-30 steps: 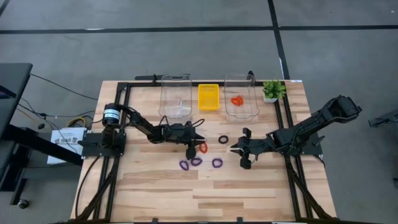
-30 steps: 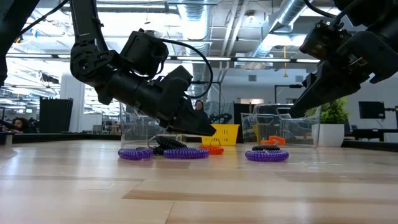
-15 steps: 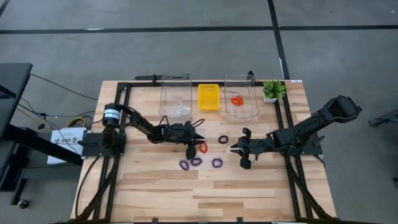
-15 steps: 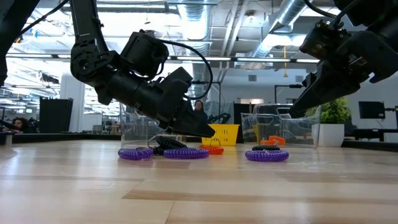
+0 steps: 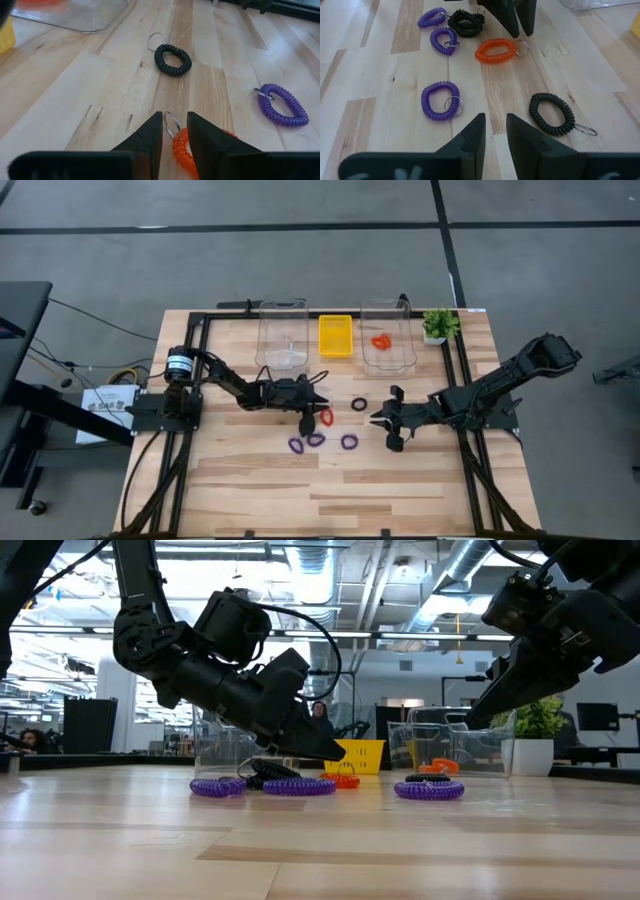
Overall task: Sort spring keychains
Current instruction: Put the orange spring keychain into the right transparent bin
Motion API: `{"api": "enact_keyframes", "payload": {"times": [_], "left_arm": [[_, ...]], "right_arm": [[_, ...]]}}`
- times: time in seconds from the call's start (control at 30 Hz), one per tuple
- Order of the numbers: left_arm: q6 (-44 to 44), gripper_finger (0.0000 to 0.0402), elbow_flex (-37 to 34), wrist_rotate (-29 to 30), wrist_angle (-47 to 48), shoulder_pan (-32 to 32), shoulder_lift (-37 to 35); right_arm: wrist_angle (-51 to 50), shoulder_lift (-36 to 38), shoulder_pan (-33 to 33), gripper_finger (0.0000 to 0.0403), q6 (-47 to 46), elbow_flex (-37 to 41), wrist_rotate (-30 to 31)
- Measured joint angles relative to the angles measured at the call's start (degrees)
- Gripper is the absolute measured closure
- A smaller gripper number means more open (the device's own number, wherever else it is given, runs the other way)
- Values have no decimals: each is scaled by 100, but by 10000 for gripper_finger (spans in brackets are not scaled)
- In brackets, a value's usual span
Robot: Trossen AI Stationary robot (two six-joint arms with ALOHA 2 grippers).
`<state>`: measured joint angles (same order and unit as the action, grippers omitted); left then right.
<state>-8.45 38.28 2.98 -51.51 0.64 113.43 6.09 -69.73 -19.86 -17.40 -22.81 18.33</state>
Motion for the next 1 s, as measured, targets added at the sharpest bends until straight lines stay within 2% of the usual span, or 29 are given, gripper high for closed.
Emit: {"api": "enact_keyframes", "payload": {"times": [1.0], "left_arm": [[0,315,141,46,11,4,118]], "right_arm": [[87,0,0,333,90,0,-2]]}}
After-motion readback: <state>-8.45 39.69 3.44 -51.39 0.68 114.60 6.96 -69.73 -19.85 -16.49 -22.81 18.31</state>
